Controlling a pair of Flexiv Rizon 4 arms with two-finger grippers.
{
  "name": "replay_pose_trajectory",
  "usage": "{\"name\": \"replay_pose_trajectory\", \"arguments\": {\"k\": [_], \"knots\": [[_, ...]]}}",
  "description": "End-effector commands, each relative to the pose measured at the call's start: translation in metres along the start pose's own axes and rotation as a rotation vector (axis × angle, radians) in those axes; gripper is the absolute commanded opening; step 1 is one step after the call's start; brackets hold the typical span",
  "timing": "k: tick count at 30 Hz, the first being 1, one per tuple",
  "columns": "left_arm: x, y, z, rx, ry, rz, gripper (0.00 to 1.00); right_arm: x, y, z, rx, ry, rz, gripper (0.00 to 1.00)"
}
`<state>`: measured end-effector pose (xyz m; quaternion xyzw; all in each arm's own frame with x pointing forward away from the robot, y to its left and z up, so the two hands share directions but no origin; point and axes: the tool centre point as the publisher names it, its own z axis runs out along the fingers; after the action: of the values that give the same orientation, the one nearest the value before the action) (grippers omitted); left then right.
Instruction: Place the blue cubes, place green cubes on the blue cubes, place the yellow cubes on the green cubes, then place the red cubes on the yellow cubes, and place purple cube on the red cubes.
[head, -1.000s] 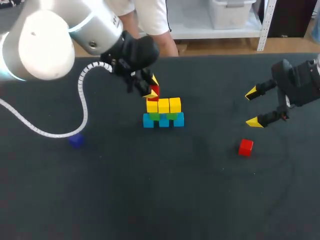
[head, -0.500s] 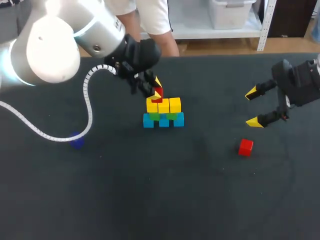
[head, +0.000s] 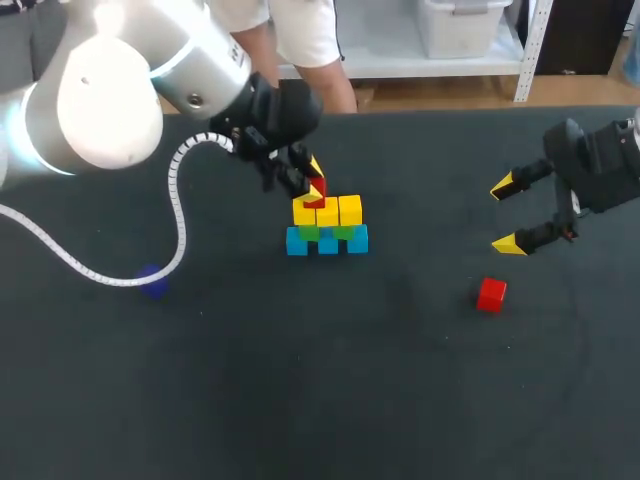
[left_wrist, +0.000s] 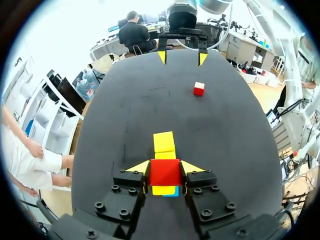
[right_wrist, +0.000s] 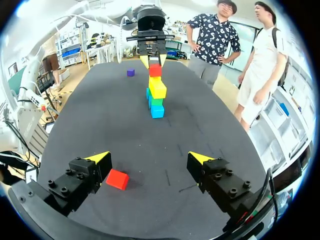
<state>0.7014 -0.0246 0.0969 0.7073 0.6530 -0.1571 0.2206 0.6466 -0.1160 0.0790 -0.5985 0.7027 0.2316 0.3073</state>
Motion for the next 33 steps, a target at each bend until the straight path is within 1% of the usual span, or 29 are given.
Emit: {"name": "replay_pose_trajectory", "arguments": {"k": [1,8,16,17,20,25,33], "knots": [[0.0008,0.0019,0.0005,0.003,0.002,-0.001,0.0,0.0005,-0.0004,0.0008,0.0,-0.003,-0.001,1.0],[0.0006,0.0027,0.0018,0.005,0.001,0.0,0.0,0.0005,-0.0004,0.0008,0.0,-0.003,-0.001,1.0],[0.0007,0.0032,0.0023,0.006,0.0,0.001,0.03,0.0005,-0.0004,0.0008,0.0,-0.003,-0.001,1.0],[0.0007,0.0031,0.0023,0.006,0.0,0.001,0.04,0.0005,-0.0004,0.0008,0.0,-0.003,-0.001,1.0],[0.0008,0.0031,0.0024,0.007,-0.001,0.001,0.14,0.0005,-0.0004,0.0008,0.0,-0.003,-0.001,1.0],[0.0008,0.003,0.0026,0.008,-0.001,0.002,0.2,0.0005,-0.0004,0.0008,0.0,-0.003,-0.001,1.0],[0.0012,0.0029,0.0033,0.01,-0.001,0.003,0.25,0.0005,-0.0004,0.0008,0.0,-0.003,-0.001,1.0]]}}
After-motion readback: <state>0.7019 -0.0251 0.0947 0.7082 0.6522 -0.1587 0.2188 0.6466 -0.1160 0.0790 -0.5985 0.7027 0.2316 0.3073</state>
